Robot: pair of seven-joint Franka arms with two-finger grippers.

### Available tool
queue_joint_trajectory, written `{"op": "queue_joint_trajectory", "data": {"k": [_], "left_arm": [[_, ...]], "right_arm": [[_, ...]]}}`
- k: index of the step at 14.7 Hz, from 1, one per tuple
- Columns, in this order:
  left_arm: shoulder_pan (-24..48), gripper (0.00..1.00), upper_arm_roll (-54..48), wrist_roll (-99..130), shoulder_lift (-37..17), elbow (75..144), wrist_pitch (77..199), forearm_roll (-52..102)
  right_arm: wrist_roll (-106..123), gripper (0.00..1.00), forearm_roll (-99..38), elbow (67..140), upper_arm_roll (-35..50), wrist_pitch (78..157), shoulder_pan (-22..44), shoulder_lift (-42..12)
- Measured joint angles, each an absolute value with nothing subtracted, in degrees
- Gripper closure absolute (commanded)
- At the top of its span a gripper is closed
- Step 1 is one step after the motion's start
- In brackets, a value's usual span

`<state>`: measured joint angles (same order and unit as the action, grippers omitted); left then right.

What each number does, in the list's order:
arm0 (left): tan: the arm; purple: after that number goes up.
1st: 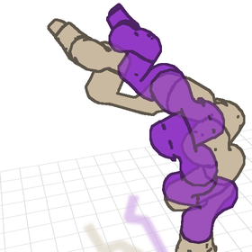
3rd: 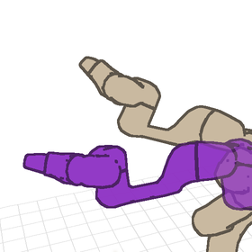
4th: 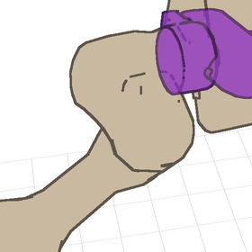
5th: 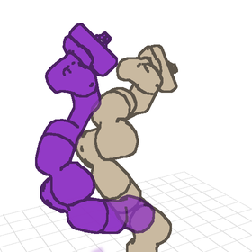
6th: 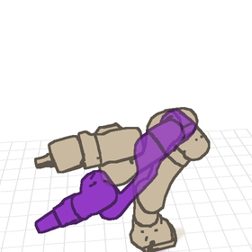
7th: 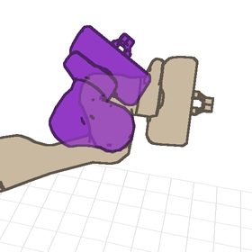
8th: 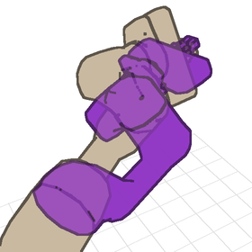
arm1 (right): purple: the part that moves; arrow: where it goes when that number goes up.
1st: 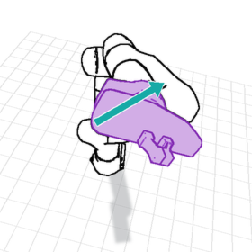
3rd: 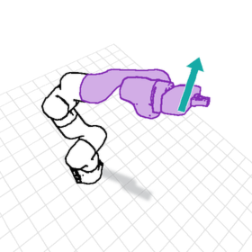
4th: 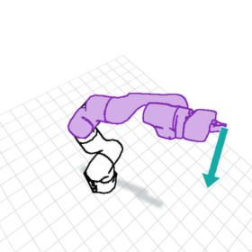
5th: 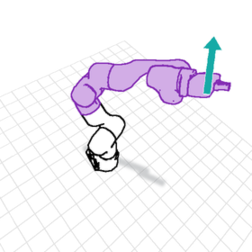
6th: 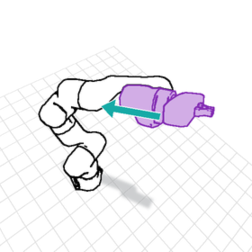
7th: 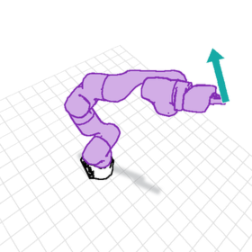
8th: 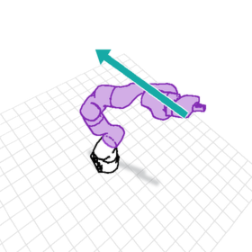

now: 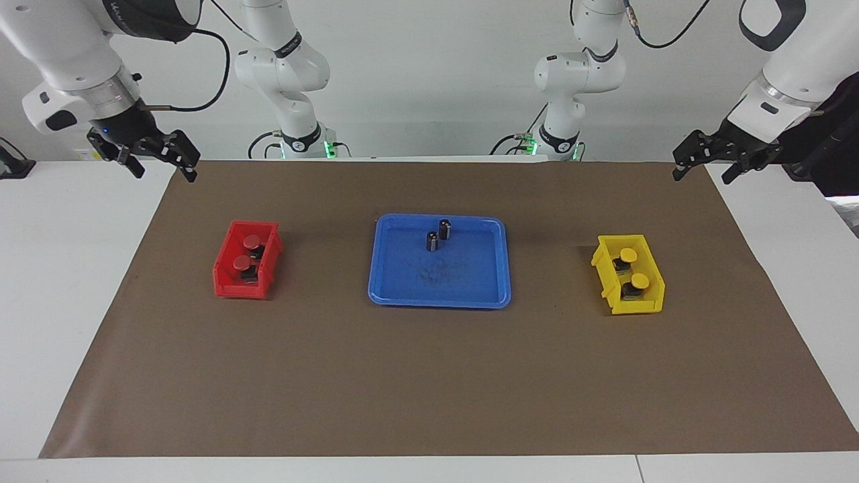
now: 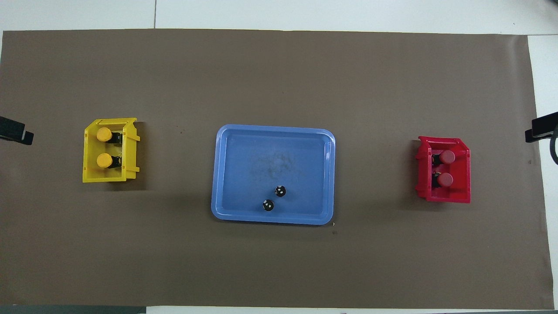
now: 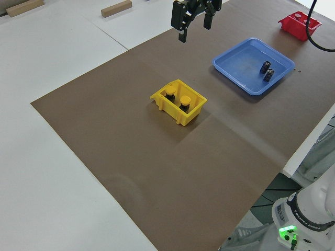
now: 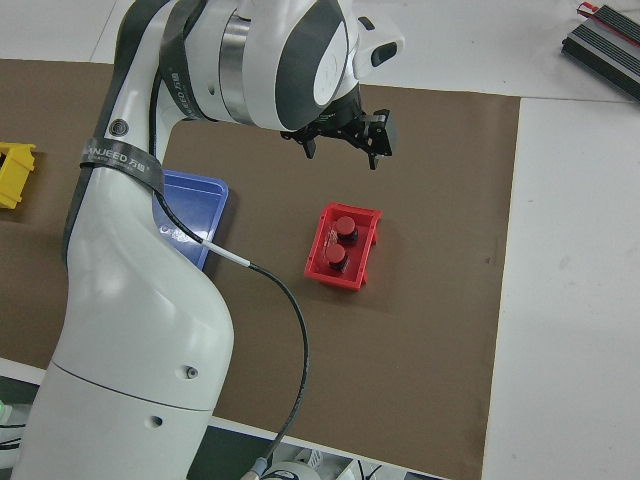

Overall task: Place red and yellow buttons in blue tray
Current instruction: 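Reach the right gripper down to the red holder's buttons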

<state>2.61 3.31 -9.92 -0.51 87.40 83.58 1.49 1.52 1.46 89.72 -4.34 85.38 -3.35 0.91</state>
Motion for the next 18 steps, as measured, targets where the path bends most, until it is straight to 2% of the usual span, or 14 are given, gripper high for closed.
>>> {"op": "queue_joint_trajectory", "data": {"k": [13,16,17,18], "left_arm": [[2.61,0.00,3.31,-9.92,-0.51,87.40,83.58,1.49],[2.61,0.00,3.31,-9.92,-0.51,87.40,83.58,1.49],[2.61,0.00,3.31,-9.92,-0.51,87.40,83.58,1.49],[2.61,0.00,3.31,-9.92,-0.51,87.40,83.58,1.49]], "right_arm": [[1.53,0.00,1.43,89.76,-4.65,85.41,-4.22,0.91],[1.53,0.00,1.27,91.87,-4.43,89.89,-4.11,1.25],[1.53,0.03,1.26,94.63,-4.25,93.04,-4.07,1.83],[1.53,0.11,1.26,98.07,-4.14,96.15,-4.06,2.52]]}}
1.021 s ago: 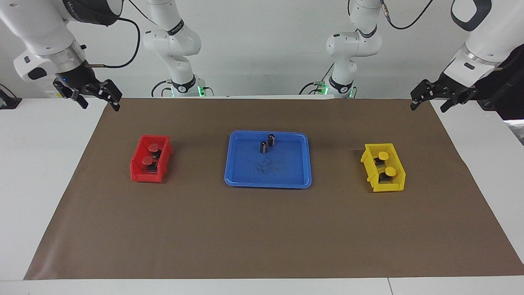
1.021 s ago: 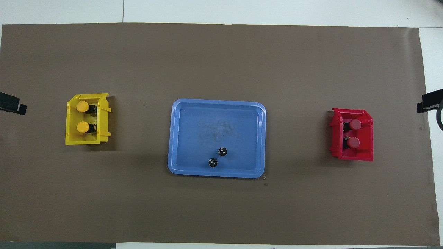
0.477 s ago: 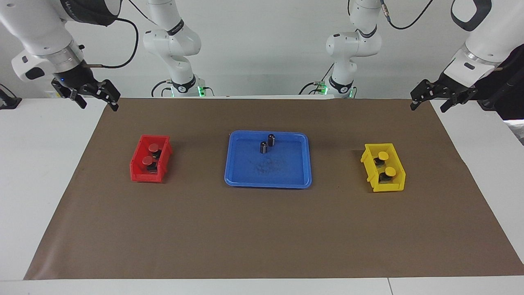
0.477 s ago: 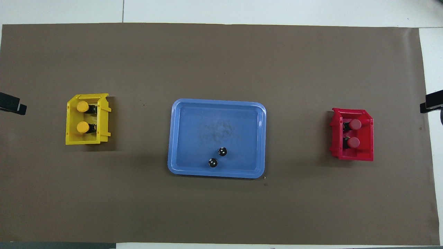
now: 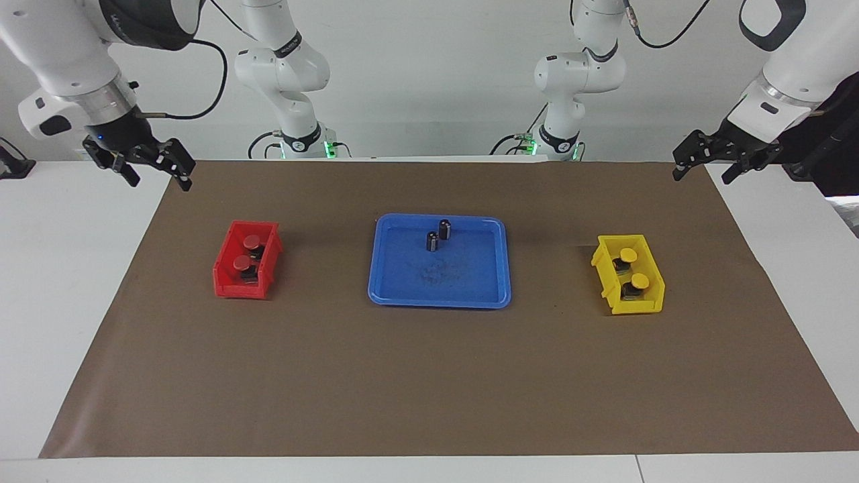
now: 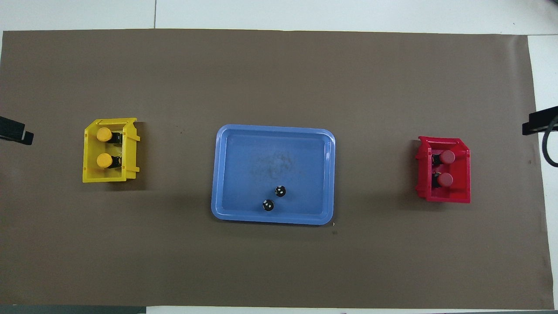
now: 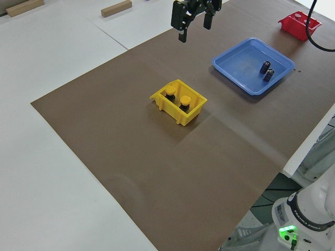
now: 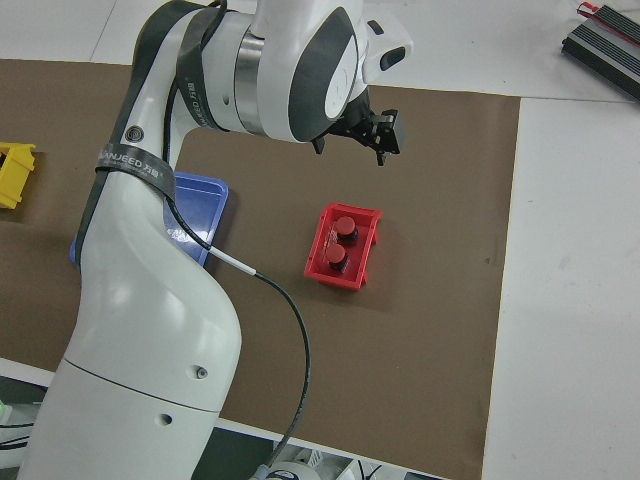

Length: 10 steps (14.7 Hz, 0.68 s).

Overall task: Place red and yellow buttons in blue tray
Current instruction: 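Reach the right gripper down to the red holder's buttons, then grasp a red button in the red holder with the right gripper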

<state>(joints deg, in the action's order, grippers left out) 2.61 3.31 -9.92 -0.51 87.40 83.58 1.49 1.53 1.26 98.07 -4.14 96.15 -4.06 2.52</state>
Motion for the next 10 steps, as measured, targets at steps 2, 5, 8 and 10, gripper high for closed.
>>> {"op": "queue_joint_trajectory", "data": {"k": [2,5,8,10], "left_arm": [[2.61,0.00,3.31,-9.92,-0.51,87.40,83.58,1.49],[2.61,0.00,3.30,-9.92,-0.51,87.40,83.58,1.49],[2.61,0.00,3.30,-9.92,-0.51,87.40,83.58,1.49],[2.61,0.00,3.31,-9.92,-0.51,87.40,83.58,1.49]], "right_arm": [[1.54,0.20,1.24,103.88,-4.02,100.91,-3.92,3.31],[1.55,0.22,0.06,109.42,-3.92,107.57,-2.56,2.32],[1.55,0.24,-0.33,112.61,-3.82,114.40,-2.39,0.08],[1.55,0.26,-0.43,114.28,-3.82,118.27,-2.39,-1.48]]}}
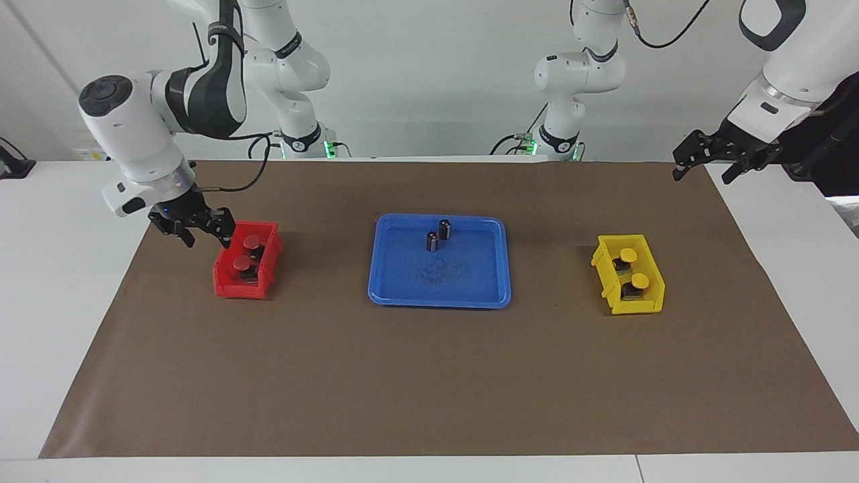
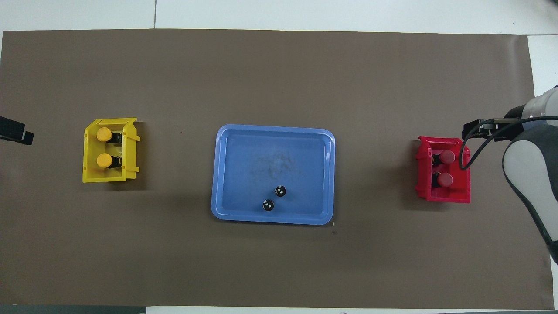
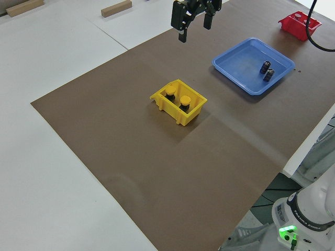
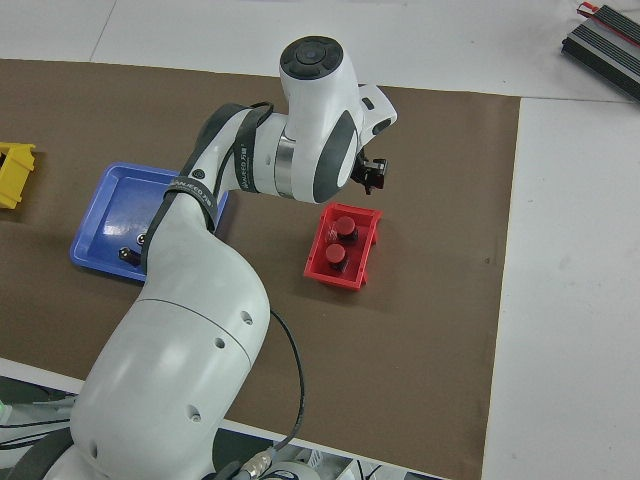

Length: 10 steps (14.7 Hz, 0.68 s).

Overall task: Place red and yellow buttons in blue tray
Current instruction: 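Grasp a red button in the red holder with the right gripper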

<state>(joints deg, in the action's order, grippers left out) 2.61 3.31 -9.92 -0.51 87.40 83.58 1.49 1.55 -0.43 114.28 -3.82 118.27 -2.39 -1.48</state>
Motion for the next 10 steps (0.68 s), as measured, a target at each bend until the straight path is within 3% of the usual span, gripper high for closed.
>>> {"op": "queue_joint_trajectory", "data": {"k": [4,10], "left_arm": [[2.71,0.00,3.08,-9.92,-0.51,87.40,84.17,1.49],[2.65,0.00,2.97,-9.99,-0.55,87.66,85.17,1.49]], "right_arm": [[1.55,0.36,-0.45,118.09,-3.77,123.99,-2.38,-3.62],[3.25,0.38,-0.45,122.21,-3.58,127.66,-2.36,-3.64]]}}
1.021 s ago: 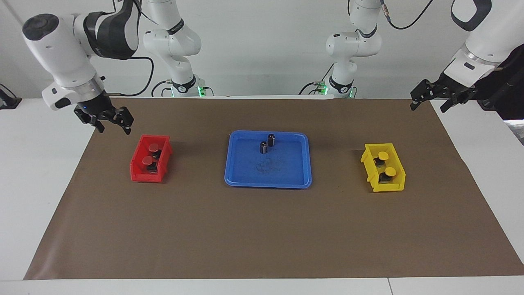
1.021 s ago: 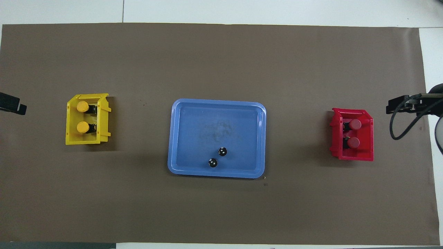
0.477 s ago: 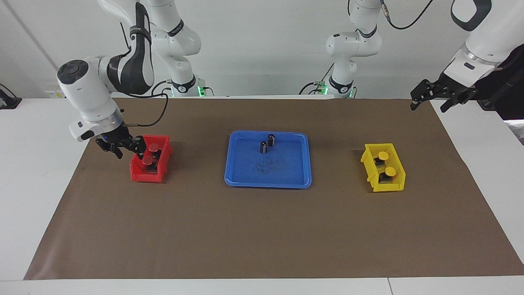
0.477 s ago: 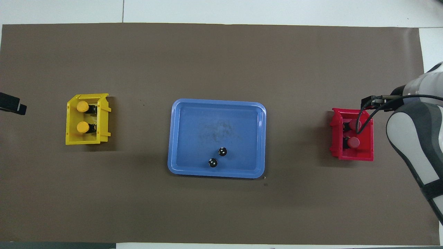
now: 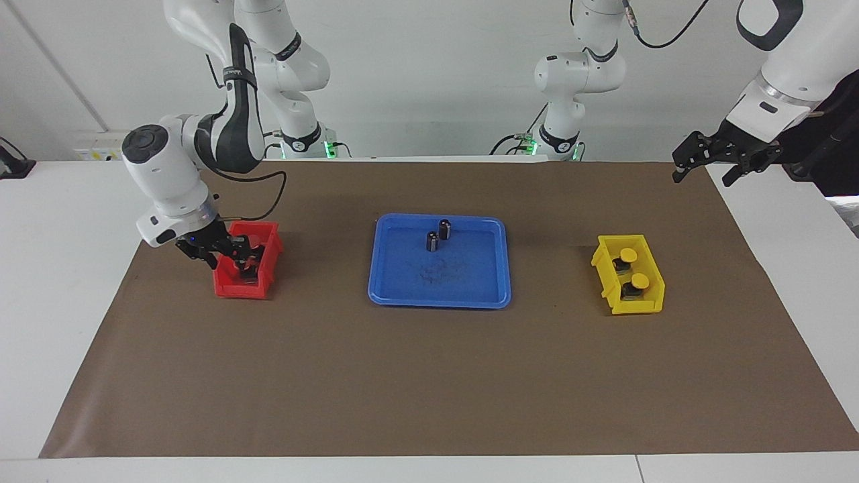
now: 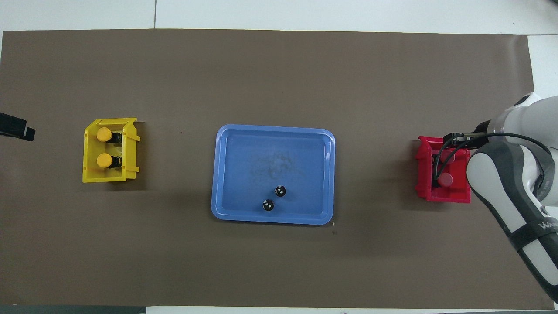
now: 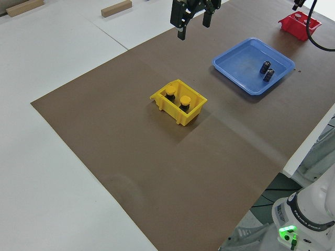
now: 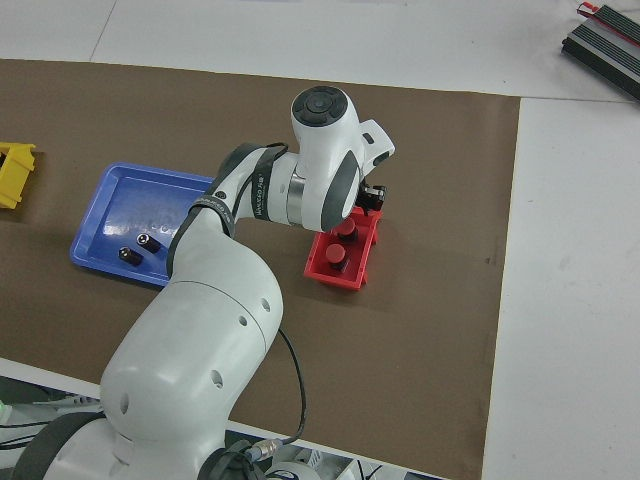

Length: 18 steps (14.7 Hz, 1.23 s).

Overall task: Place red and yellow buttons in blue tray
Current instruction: 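Grasp a red button in the red holder with the right gripper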

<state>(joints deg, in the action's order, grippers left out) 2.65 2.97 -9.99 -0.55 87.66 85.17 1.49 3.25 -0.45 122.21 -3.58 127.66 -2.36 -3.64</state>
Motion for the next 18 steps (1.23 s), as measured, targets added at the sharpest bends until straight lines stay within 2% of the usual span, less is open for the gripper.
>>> {"op": "queue_joint_trajectory", "data": {"k": [9,18], "left_arm": [[2.36,0.00,3.26,-16.42,-0.45,89.32,86.33,1.49],[1.07,0.00,3.34,-16.61,-0.22,89.52,86.48,1.49]], "right_arm": [[3.68,0.39,-0.60,125.55,-3.62,131.56,-0.40,-3.48],[5.28,0.41,-0.60,127.13,-3.80,131.62,-1.21,-2.68]]}}
